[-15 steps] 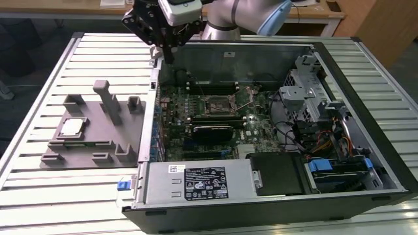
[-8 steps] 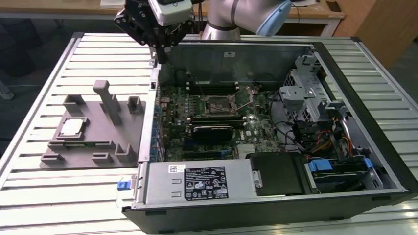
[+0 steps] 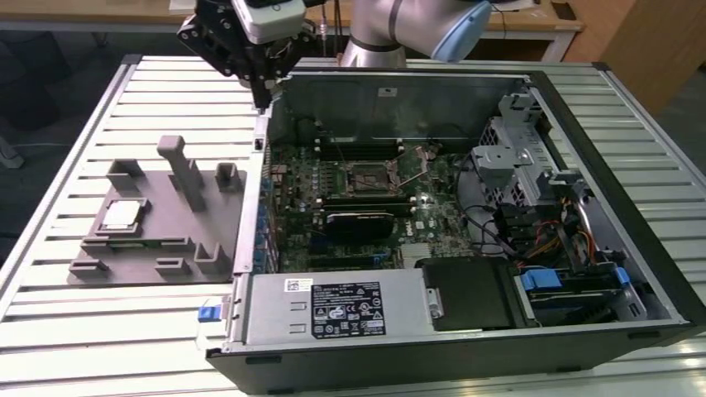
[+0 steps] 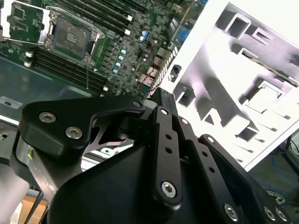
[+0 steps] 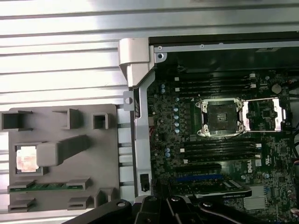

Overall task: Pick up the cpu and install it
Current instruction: 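Reach for the cpu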

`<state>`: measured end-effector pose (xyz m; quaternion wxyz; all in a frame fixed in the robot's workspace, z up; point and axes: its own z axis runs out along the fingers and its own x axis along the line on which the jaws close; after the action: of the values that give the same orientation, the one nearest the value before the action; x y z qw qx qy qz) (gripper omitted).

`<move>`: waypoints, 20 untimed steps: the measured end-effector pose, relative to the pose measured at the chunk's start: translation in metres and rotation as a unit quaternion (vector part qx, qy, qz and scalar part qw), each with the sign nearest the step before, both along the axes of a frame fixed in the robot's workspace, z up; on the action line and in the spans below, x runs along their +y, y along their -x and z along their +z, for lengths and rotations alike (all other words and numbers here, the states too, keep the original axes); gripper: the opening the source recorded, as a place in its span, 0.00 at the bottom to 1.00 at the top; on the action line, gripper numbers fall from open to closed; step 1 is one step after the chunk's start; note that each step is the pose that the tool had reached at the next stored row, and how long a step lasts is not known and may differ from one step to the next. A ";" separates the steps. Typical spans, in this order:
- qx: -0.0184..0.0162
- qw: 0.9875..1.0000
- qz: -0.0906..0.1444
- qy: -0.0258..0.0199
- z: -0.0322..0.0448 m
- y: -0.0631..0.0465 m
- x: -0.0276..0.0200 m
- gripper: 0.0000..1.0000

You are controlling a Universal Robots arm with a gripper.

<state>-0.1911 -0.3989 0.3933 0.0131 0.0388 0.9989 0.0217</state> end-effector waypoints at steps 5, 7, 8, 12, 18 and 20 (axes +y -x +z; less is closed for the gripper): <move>0.000 1.000 0.000 0.000 0.0000 0.008 0.0000 0.11; 0.000 1.000 0.000 0.000 0.0000 0.011 0.0000 0.11; 0.000 1.000 -0.001 0.000 0.0000 0.012 0.0000 0.11; 0.000 1.000 -0.001 0.000 0.0000 0.018 0.0000 0.11; 0.000 1.000 -0.001 0.000 0.0000 0.026 0.0000 0.11; 0.000 1.000 -0.001 0.000 -0.0001 0.028 0.0000 0.11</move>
<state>-0.2192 -0.3989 0.3932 0.0131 0.0399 0.9989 0.0217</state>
